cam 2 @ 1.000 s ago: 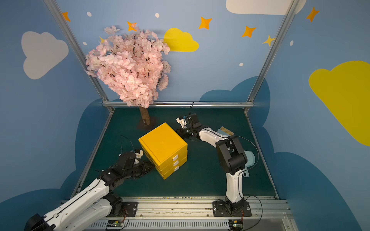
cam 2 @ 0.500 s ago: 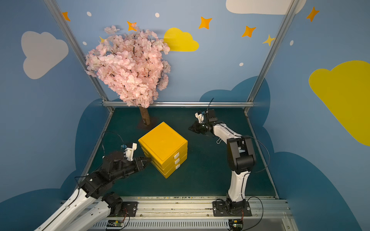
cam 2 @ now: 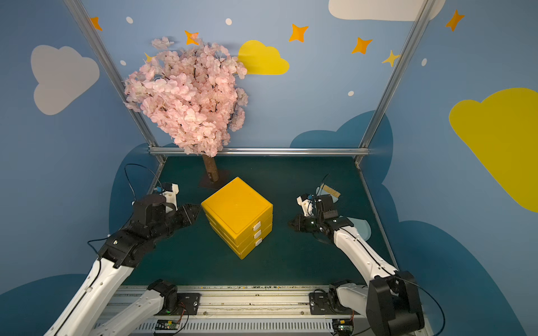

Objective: Take the seed bags out of the drawer
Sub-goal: Adjust the storage box at the center of the board.

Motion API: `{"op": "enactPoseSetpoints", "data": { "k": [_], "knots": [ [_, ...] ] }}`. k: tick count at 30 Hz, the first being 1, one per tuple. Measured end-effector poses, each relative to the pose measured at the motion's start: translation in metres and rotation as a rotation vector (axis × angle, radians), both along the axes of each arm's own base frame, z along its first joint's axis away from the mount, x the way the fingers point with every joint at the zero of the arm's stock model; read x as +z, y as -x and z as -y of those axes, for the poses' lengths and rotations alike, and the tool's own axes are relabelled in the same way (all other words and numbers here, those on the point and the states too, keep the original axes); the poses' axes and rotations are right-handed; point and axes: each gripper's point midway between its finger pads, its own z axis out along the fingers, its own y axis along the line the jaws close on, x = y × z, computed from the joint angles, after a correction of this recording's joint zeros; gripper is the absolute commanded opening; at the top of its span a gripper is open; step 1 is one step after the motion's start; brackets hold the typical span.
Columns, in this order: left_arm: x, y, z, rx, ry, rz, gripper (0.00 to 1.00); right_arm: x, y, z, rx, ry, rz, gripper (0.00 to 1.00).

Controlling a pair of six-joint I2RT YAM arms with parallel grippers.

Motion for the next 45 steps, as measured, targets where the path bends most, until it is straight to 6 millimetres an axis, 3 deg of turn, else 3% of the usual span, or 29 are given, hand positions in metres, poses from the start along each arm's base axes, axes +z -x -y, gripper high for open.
{"op": "enactPoseSetpoints", "data": {
  "k": [5,10,14,22,33,45],
  "knots": [
    [-0.019,-0.025,-0.027,0.07,0.063,-0.052,0.31,-0.028,0.046,-0.015,0.064,-0.02,-0.069,0.06],
    [-0.075,-0.035,-0.024,0.043,0.136,-0.181,0.32,-0.04,0.046,-0.03,0.082,-0.027,-0.114,0.03],
    [-0.109,-0.033,-0.019,0.026,0.18,-0.264,0.34,-0.041,0.029,-0.045,0.087,-0.035,-0.123,0.02],
    [-0.11,-0.045,-0.015,0.001,0.216,-0.237,0.36,-0.029,-0.016,-0.076,0.098,-0.088,-0.098,0.01],
    [-0.136,-0.057,-0.016,0.004,0.23,-0.3,0.36,-0.034,-0.047,-0.101,0.108,-0.111,-0.146,0.0],
    [-0.147,-0.059,-0.016,0.008,0.247,-0.321,0.36,-0.013,-0.119,-0.132,0.092,-0.145,-0.087,0.0]
  ]
}}
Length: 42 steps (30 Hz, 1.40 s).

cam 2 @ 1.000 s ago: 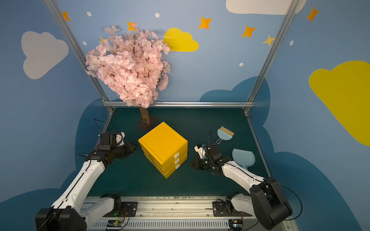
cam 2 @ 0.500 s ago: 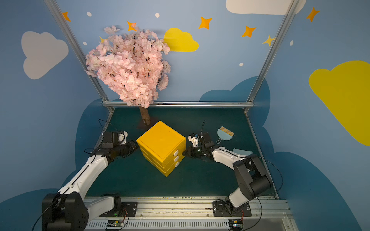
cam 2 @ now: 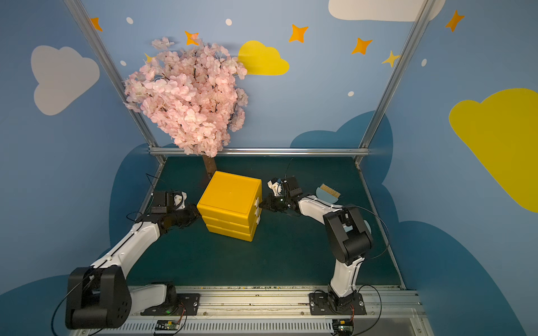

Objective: Take the seed bags out of the drawer
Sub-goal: Adjust the storage box at the center of the board, then open the drawer in the storage box.

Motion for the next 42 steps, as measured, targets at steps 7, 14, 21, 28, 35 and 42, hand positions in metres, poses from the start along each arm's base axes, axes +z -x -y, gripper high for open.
{"op": "enactPoseSetpoints", "data": {
  "k": [7,14,21,28,35,42],
  "knots": [
    [0.003,0.009,-0.004,0.016,-0.017,0.013,0.41,0.008,-0.017,-0.017,0.012,-0.03,0.012,0.01],
    [0.012,0.011,-0.032,0.106,-0.027,0.022,0.44,0.007,-0.001,-0.038,0.04,-0.028,-0.001,0.01],
    [0.045,0.013,-0.049,0.158,-0.061,0.092,0.49,-0.003,0.005,-0.037,0.028,-0.022,-0.027,0.09],
    [0.137,0.012,-0.034,0.069,-0.174,0.289,0.58,-0.009,0.01,0.018,-0.07,-0.022,-0.065,0.47],
    [0.169,0.009,0.017,-0.13,-0.272,0.32,0.63,0.058,0.035,0.029,-0.059,-0.19,0.068,0.68],
    [0.133,-0.001,0.044,-0.249,-0.352,0.192,0.64,0.081,0.05,0.017,-0.034,-0.361,0.037,0.7]
  ]
}}
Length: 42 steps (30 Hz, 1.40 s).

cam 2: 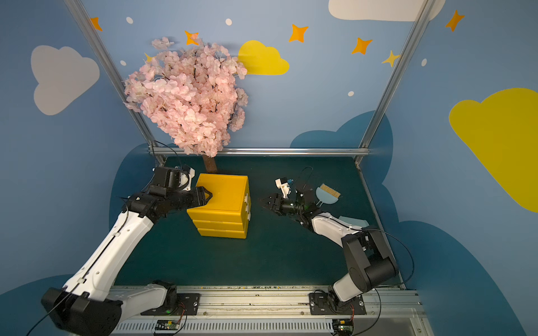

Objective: Take the seed bags out of the drawer
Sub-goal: Open the drawer in the storage box.

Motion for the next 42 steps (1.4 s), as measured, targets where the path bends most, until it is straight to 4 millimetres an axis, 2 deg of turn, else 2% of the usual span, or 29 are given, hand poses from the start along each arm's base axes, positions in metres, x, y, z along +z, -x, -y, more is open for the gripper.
{"op": "enactPoseSetpoints", "data": {
  "k": [4,8,11,19,23,32,38,42],
  "knots": [
    [-0.002,-0.006,0.007,-0.027,-0.052,-0.009,0.65,0.015,0.002,-0.012,0.018,-0.074,-0.004,0.72],
    [-0.003,-0.01,0.006,-0.03,-0.097,-0.016,0.66,0.017,0.0,-0.021,0.029,-0.121,-0.025,0.72],
    [-0.004,-0.014,0.002,-0.025,-0.13,-0.019,0.66,0.013,-0.009,-0.029,0.03,-0.156,-0.057,0.72],
    [-0.005,-0.018,-0.001,-0.026,-0.165,-0.013,0.66,-0.016,-0.025,-0.041,0.021,-0.219,-0.159,0.71],
    [-0.006,-0.018,-0.001,-0.028,-0.167,-0.012,0.66,-0.01,-0.023,-0.044,0.032,-0.242,-0.149,0.7],
    [-0.006,-0.018,-0.001,-0.027,-0.167,-0.008,0.66,-0.002,-0.018,-0.052,0.056,-0.254,-0.129,0.59],
    [-0.006,-0.018,-0.001,-0.027,-0.167,-0.008,0.66,-0.003,-0.011,-0.059,0.074,-0.243,-0.129,0.58],
    [-0.006,-0.018,-0.001,-0.027,-0.168,-0.007,0.66,-0.001,-0.011,-0.06,0.074,-0.229,-0.12,0.51]
  ]
}}
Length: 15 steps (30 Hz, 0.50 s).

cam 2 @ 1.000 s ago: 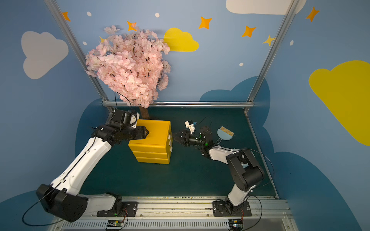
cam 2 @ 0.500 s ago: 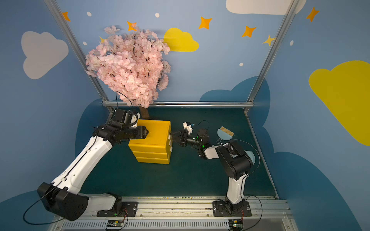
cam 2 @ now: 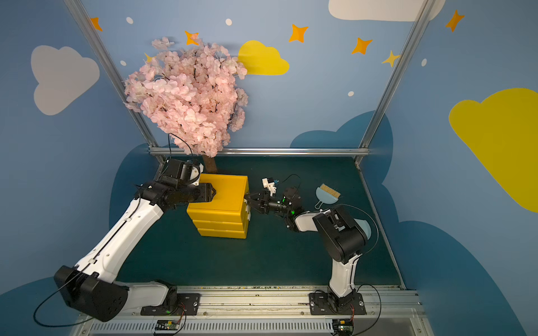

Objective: Take the seed bags out of the drawer
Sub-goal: Open the drawer in the storage box.

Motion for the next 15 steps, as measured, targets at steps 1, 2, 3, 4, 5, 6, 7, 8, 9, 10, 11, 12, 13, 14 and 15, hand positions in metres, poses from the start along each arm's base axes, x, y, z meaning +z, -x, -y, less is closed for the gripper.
{"op": "enactPoseSetpoints", "data": {
  "k": [1,2,3,4,5,6,7,8,9,10,11,12,13,14,15],
  "knots": [
    [-0.0002,0.0,0.0,0.0,0.0,0.0,0.66,0.0019,-0.0003,-0.0001,-0.001,0.002,0.005,0.5],
    [-0.0001,0.0001,0.0,0.0,0.0,0.001,0.66,0.0037,-0.0002,-0.0005,0.0,0.003,0.01,0.48],
    [0.0001,0.0001,0.0,0.0,0.001,0.002,0.66,0.0054,-0.0004,-0.0007,-0.001,0.003,0.015,0.47],
    [-0.0001,0.0002,-0.0001,0.0,0.0,0.002,0.66,0.0061,-0.0006,-0.0007,-0.001,0.005,0.018,0.44],
    [-0.0001,0.0002,-0.0001,0.0,0.001,0.003,0.66,0.0062,-0.001,-0.0009,-0.001,0.008,0.018,0.42],
    [0.0001,0.0003,-0.0002,0.0,0.001,0.004,0.66,0.0061,-0.0012,-0.0011,-0.001,0.01,0.014,0.4],
    [-0.0001,0.0002,-0.0001,0.0,0.001,0.004,0.66,0.0062,-0.0016,-0.0013,-0.001,0.012,0.012,0.36],
    [-0.0002,0.0002,-0.0002,0.0,0.001,0.005,0.66,0.0068,-0.0019,-0.0013,-0.001,0.013,0.009,0.34],
    [-0.0003,0.0001,-0.0002,0.0,0.0,0.005,0.66,0.0066,-0.0021,-0.0013,-0.002,0.014,0.003,0.32],
    [-0.0002,0.0,-0.0001,0.0,0.001,0.006,0.66,0.0068,-0.0021,-0.0011,-0.002,0.014,0.002,0.3],
    [-0.0003,-0.0001,-0.0001,0.0,0.001,0.006,0.66,0.0069,-0.0021,-0.001,-0.003,0.015,0.0,0.28],
    [-0.0002,0.0,-0.0001,0.0,0.001,0.006,0.66,0.0071,-0.0021,-0.0009,-0.004,0.016,-0.001,0.27],
    [-0.0003,-0.0001,-0.0001,0.0,0.001,0.006,0.66,0.0071,-0.0022,-0.0009,-0.004,0.016,-0.002,0.26],
    [-0.0003,-0.0001,-0.0001,0.0,0.001,0.006,0.66,0.0071,-0.0021,-0.0008,-0.005,0.017,-0.003,0.25],
    [-0.0004,-0.0001,-0.0001,0.0,0.001,0.006,0.66,0.0074,-0.002,-0.0006,-0.005,0.017,-0.003,0.24]
  ]
}}
